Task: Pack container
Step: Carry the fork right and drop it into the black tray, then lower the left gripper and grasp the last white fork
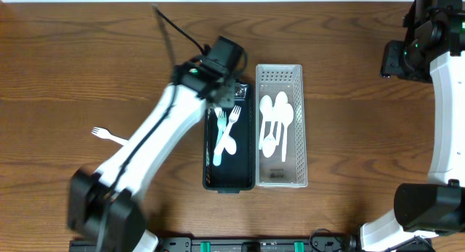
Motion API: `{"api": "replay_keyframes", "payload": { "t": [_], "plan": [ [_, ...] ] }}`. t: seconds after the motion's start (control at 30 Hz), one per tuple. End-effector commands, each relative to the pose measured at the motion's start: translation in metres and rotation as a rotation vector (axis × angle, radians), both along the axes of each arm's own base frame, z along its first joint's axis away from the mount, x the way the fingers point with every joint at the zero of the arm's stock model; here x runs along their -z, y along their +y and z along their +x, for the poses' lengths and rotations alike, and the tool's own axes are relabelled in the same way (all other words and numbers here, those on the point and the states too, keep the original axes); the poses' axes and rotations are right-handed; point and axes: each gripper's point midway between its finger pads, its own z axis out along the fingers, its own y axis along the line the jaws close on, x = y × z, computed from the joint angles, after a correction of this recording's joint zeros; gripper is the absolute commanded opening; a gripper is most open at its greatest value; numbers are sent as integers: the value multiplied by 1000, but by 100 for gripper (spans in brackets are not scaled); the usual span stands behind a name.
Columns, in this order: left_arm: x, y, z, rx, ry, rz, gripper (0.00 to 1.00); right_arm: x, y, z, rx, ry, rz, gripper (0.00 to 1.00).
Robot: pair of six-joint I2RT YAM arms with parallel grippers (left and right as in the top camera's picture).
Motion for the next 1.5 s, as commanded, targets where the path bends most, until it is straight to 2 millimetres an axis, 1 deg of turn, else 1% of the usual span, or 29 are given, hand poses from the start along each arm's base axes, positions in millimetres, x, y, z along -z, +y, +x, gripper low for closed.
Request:
{"api": "replay_keyframes", "payload": {
  "t": [0.0,0.03,0.07,0.13,0.17,0.27,0.3,0.37,0.47,0.53,0.57,0.63,0.67,0.73,0.83,0.97,1.13,1.47],
  "plan": [
    [-58,54,11,-119,-164,55,61,-3,-6,-1,0,-5,-25,60],
    [-65,70,9,-171,-174,48,64,-3,-6,-1,0,-5,-25,60],
    [-71,91,6,-255,-175,33,65,-3,-6,-1,0,-5,-25,60],
    [-74,132,-2,-432,-155,8,66,-3,-6,-1,0,-5,-25,60],
    [-72,151,-8,-514,-139,2,68,-3,-6,-1,0,-3,-25,60],
    [-59,216,-28,-806,-72,-14,82,-2,-5,-2,9,1,-17,60],
    [-54,231,-32,-870,-57,-18,85,-2,-4,-2,13,-1,-14,60],
    [-41,257,-40,-981,-26,-35,86,-2,-4,-2,30,-5,-8,60],
    [-20,286,-49,-1120,28,-61,86,-2,-4,-2,42,-8,2,60],
    [-4,299,-53,-1192,57,-62,87,-2,-3,-2,46,-10,3,59],
    [7,304,-55,-1234,74,-65,92,-2,-3,-2,46,-10,3,59],
    [27,313,-58,-1306,108,-69,95,-2,-3,-2,45,-10,3,59],
    [38,315,-57,-1324,122,-76,95,-2,-3,-2,45,-10,3,60],
    [63,313,-51,-1329,158,-136,95,-2,-3,-2,46,-9,4,59],
    [92,312,-47,-1337,205,-179,95,-1,-3,-3,46,-3,4,60],
    [123,316,-48,-1350,260,-162,95,-1,-3,-5,46,4,5,60],
    [150,315,-49,-1351,322,-143,95,-1,-3,-6,46,6,5,59],
    [183,317,-45,-1352,355,-132,95,-1,-3,-6,46,7,4,59]
  ]
}}
